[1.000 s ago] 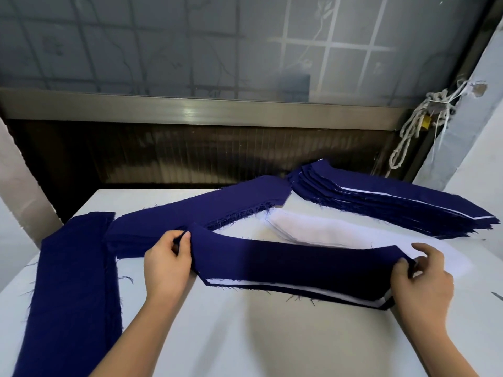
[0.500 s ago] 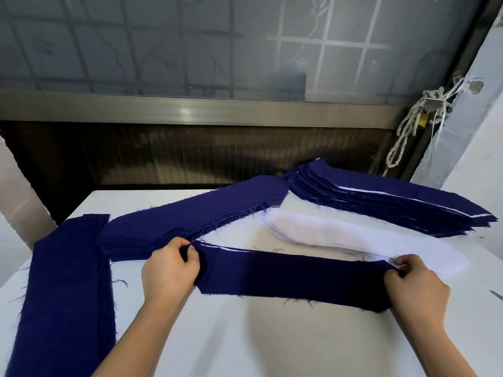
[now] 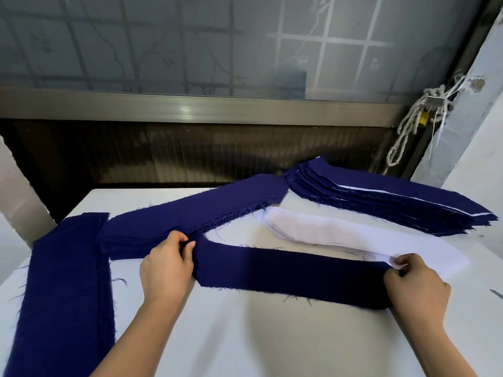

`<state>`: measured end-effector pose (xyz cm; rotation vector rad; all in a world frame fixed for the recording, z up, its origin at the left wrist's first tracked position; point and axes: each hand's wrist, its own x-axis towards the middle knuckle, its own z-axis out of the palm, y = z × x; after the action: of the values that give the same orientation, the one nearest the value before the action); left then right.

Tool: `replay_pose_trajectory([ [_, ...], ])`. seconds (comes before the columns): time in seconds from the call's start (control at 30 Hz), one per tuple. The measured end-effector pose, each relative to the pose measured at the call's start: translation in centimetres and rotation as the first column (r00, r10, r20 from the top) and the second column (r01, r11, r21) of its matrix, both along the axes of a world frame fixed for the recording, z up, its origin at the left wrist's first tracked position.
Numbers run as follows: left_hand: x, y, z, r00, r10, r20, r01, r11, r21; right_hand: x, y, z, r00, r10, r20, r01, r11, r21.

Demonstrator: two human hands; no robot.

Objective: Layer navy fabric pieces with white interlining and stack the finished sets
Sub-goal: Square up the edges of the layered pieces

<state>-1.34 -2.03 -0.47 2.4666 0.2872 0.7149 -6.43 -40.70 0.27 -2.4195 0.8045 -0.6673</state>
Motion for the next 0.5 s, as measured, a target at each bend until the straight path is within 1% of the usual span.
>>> replay_pose_trajectory([
  [0.1,-0.2,-0.2,0.1,0.997,-0.013,0.071,0.012,1.0,0.012,0.3,-0.1,-0.2,0.998,-0.037,0.054,0.038,0.999,-0.015],
  [0.17,-0.3,-0.4,-0.1,0.991,-0.034,0.13,0.024,0.997,0.075,0.3,-0.2,-0.4,0.992,-0.08,0.096,0.084,0.996,-0.041],
  [0.23,-0.3,-0.5,-0.2,0.988,-0.042,0.151,0.02,0.989,0.145,0.3,-0.3,-0.5,0.989,-0.113,0.098,0.12,0.991,-0.066],
  [0.33,-0.1,-0.4,-0.6,0.996,-0.025,0.082,0.003,0.965,0.263,0.5,0.0,-0.5,0.987,-0.158,0.036,0.161,0.978,-0.133],
  [0.43,-0.1,-0.4,-0.8,0.997,0.05,-0.051,-0.027,0.925,0.378,0.7,0.0,-1.0,0.976,-0.196,-0.091,0.173,0.961,-0.215],
  [0.5,-0.1,-0.5,-0.8,0.986,0.099,-0.132,-0.036,0.911,0.411,0.8,-0.1,-1.2,0.967,-0.2,-0.158,0.153,0.952,-0.266],
])
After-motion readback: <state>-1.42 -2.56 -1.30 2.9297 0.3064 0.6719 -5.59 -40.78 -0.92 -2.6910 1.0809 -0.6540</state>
